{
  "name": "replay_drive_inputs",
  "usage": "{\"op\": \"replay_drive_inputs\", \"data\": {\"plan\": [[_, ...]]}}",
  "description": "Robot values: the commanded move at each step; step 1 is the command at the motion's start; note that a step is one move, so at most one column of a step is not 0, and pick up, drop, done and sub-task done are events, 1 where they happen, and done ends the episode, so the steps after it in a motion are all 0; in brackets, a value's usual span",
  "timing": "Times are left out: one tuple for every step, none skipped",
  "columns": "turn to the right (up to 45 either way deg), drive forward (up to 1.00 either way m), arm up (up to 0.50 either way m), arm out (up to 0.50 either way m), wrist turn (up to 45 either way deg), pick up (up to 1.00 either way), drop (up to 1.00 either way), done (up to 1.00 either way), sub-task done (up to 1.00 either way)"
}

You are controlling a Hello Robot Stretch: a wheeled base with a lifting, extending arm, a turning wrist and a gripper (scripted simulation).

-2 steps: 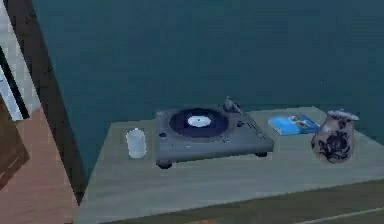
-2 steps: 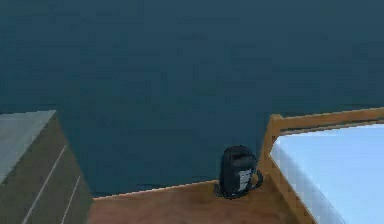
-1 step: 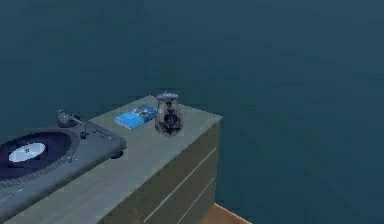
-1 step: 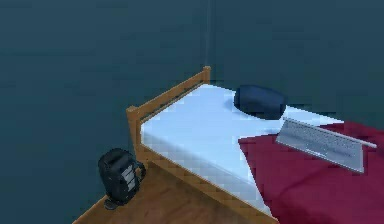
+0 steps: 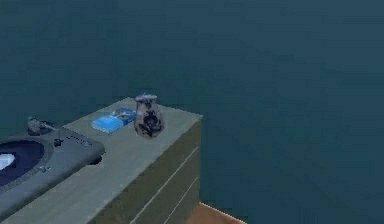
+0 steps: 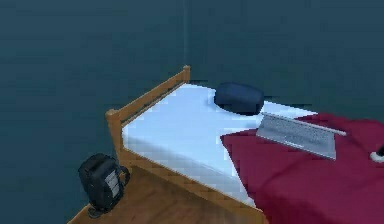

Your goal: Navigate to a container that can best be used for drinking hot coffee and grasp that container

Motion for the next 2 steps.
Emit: {"op": "replay_drive_inputs", "data": {"plan": [[0.0,0.45,0.0,0.0,0.0,0.0,0.0,0.0,0.0],[45.0,0.0,0.0,0.0,0.0,0.0,0.0,0.0,0.0]]}}
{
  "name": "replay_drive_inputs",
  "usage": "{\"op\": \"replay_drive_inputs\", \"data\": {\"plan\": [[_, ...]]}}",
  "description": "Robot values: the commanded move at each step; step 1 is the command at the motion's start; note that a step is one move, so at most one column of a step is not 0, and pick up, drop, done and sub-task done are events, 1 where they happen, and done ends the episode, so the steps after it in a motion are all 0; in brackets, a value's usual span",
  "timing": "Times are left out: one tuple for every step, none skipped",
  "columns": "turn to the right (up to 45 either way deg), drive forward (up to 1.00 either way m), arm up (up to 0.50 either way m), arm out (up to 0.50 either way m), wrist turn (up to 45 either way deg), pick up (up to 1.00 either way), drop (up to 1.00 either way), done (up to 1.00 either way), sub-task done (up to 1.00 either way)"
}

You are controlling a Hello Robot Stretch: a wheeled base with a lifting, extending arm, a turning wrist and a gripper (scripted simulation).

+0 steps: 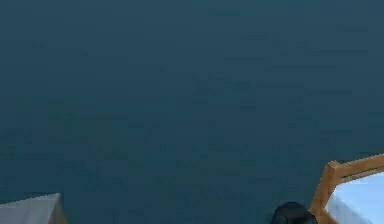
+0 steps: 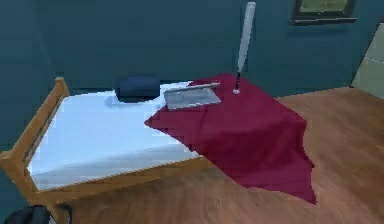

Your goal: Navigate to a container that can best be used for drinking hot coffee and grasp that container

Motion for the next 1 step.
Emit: {"op": "replay_drive_inputs", "data": {"plan": [[45.0,0.0,0.0,0.0,0.0,0.0,0.0,0.0,0.0]]}}
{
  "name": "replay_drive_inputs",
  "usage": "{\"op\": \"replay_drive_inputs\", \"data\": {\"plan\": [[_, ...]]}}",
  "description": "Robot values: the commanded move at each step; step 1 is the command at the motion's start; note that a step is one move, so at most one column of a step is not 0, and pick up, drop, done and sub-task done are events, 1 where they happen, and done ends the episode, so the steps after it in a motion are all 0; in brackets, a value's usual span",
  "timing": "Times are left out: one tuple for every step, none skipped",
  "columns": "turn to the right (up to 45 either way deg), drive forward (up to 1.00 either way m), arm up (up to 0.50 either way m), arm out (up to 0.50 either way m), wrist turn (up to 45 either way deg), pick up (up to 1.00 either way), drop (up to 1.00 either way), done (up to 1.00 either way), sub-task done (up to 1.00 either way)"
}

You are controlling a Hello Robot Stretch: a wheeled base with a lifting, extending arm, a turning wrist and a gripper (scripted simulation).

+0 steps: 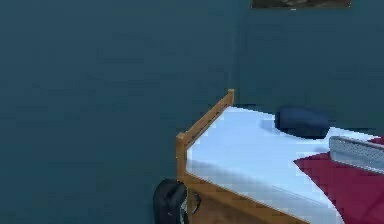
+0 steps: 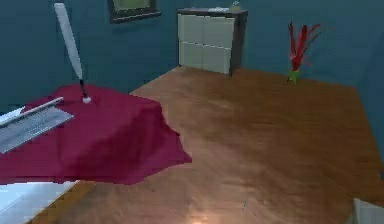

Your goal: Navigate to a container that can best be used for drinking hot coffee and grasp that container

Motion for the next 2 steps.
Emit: {"op": "replay_drive_inputs", "data": {"plan": [[45.0,0.0,0.0,0.0,0.0,0.0,0.0,0.0,0.0],[30.0,0.0,0.0,0.0,0.0,0.0,0.0,0.0,0.0]]}}
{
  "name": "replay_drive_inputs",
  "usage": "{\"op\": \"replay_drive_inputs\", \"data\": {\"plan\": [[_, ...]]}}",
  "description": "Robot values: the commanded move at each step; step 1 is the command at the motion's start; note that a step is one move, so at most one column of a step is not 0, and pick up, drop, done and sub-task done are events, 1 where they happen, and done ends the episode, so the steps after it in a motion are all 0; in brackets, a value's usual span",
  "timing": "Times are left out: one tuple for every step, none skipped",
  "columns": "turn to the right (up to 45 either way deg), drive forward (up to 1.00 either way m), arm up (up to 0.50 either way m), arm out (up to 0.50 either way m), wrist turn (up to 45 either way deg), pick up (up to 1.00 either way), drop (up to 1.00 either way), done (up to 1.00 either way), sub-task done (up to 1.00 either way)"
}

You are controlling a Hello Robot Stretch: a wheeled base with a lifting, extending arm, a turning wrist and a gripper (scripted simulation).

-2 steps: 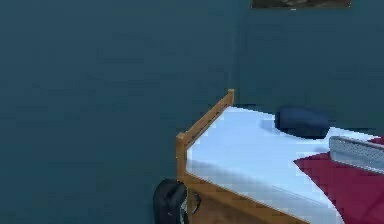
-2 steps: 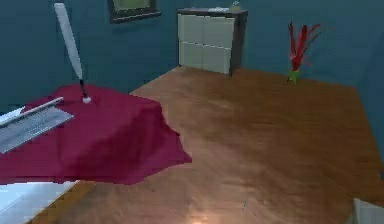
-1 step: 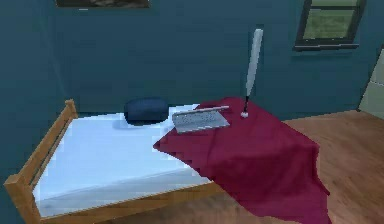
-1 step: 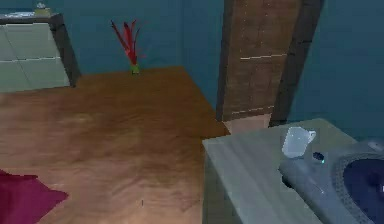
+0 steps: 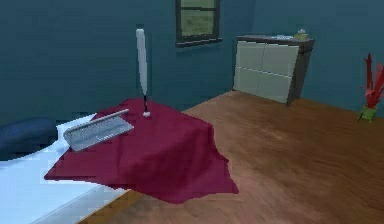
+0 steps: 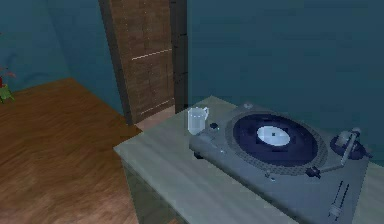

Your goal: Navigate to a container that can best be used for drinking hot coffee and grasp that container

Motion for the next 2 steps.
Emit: {"op": "replay_drive_inputs", "data": {"plan": [[0.0,0.0,0.5,0.0,0.0,0.0,0.0,0.0,0.0],[0.0,0.0,0.38,0.0,0.0,0.0,0.0,0.0,0.0]]}}
